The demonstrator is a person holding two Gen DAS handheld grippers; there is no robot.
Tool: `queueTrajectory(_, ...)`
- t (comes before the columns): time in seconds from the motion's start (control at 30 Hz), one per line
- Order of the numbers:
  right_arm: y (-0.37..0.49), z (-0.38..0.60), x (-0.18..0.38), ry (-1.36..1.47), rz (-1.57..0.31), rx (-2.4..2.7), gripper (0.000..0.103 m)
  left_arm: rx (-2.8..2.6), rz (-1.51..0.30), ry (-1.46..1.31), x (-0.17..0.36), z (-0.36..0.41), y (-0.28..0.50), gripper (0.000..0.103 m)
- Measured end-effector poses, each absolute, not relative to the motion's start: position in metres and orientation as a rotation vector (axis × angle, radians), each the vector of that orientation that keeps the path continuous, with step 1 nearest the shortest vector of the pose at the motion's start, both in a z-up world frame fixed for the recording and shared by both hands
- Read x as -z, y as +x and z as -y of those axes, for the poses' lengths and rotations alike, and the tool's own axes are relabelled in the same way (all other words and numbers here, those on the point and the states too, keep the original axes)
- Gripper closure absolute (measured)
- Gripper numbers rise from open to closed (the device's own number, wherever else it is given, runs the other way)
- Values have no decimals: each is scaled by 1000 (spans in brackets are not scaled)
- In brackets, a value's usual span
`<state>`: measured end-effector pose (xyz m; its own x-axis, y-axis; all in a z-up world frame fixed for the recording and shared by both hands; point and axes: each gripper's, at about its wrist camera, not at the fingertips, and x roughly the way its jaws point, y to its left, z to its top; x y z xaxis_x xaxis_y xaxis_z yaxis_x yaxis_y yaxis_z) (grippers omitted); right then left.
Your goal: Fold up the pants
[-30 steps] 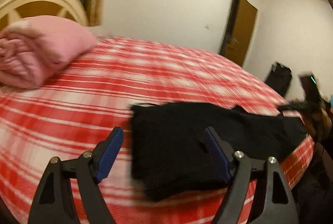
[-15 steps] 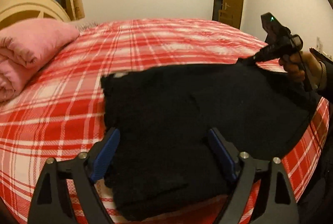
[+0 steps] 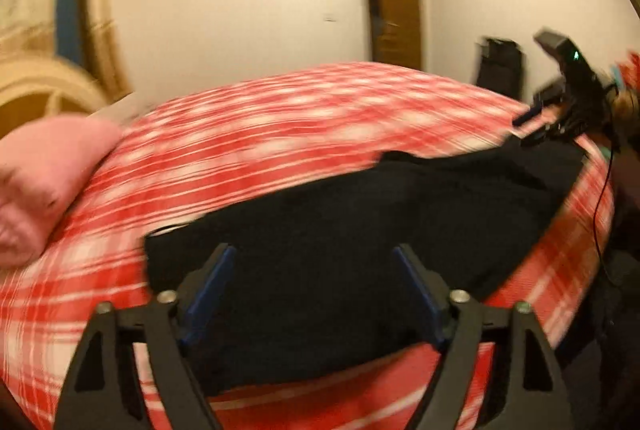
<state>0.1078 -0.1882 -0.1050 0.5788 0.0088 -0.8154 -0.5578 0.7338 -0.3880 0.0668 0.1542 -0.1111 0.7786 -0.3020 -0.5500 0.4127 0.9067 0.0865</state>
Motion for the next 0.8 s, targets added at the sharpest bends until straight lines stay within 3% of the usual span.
queueTrajectory(0.23,64,198,142,-692,-858,-365,55,565,-633,405,138,-76,68,53)
queueTrajectory(0.47,81,164,170,-693,-853,-417,55,586,-714,488,152,-72,62,52)
queueTrajectory(0.53,86,164,167,-650,-854,-429,55,578,-718,511,156,-68,59,43)
queueTrajectory(0.8,82,151,150,-535,-833,-528,55,602,-725,515,160,-53,71,43)
